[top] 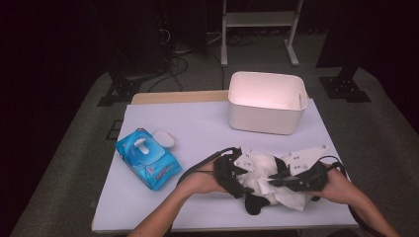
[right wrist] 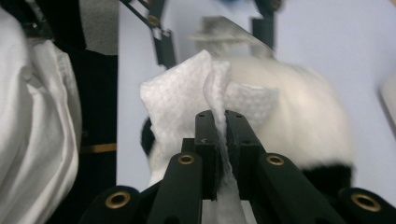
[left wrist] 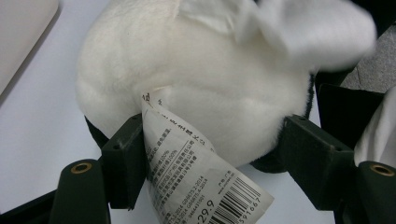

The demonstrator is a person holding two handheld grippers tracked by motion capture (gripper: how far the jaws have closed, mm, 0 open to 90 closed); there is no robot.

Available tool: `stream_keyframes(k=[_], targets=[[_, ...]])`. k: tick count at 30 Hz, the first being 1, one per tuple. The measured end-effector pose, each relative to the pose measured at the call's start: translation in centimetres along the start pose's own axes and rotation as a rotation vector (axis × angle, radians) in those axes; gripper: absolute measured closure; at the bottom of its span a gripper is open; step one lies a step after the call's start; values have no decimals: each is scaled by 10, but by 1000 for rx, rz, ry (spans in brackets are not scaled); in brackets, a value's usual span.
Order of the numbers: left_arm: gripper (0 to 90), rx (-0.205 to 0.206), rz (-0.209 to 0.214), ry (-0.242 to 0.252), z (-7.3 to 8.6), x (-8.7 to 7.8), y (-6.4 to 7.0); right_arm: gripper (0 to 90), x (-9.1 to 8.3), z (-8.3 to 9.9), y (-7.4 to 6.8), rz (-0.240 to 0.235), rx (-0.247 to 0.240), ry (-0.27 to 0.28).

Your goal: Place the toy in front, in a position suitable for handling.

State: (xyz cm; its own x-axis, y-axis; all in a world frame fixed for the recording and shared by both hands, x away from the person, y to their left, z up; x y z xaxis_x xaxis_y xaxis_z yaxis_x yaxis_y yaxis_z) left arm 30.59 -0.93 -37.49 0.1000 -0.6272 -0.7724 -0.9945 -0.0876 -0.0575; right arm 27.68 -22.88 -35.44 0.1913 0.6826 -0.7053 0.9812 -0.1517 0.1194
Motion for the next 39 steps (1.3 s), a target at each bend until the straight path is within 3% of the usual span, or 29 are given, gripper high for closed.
stream_keyframes(k=[6,11,17,22,26,34,36,39], targets=[[275,-4,4,-6,0,0,-1,835,-12,17,20,43,68,13],[273,-6,21,-14,-1,-4,-3,836,-12,26,26,25,117,31],[274,-14,15,22,-9,-18,-4,841,-2,17,13,6,66,8],[270,-20,5,1,-15,-16,-9,843,3,13,7,-3,49,3],[277,-49,39,11,-12,-6,-11,844,2,7,8,3,26,2],[291,-31,31,-2,-13,-5,-8,844,25,-32,15,-42,-43,13],[292,-31,28,1,-13,-5,-7,844,33,-39,18,-49,-69,11],[293,-42,29,6,-12,-5,-7,844,36,-42,19,-59,-72,-4]])
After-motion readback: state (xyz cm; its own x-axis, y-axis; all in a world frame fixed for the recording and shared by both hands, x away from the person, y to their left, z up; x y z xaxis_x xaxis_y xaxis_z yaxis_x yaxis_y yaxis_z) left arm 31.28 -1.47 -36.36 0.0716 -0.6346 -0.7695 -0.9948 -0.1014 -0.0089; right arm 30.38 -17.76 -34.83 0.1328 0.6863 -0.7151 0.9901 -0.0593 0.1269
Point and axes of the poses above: each handheld gripper's, and its own axes: x roughly forward along the jaws, z roughly out of its underside, y roughly to its right, the point moved 1 cm from there along x, roughly forward along the jaws, and after that the axes turned 2 degrees about -x, right-handed, at the moved point
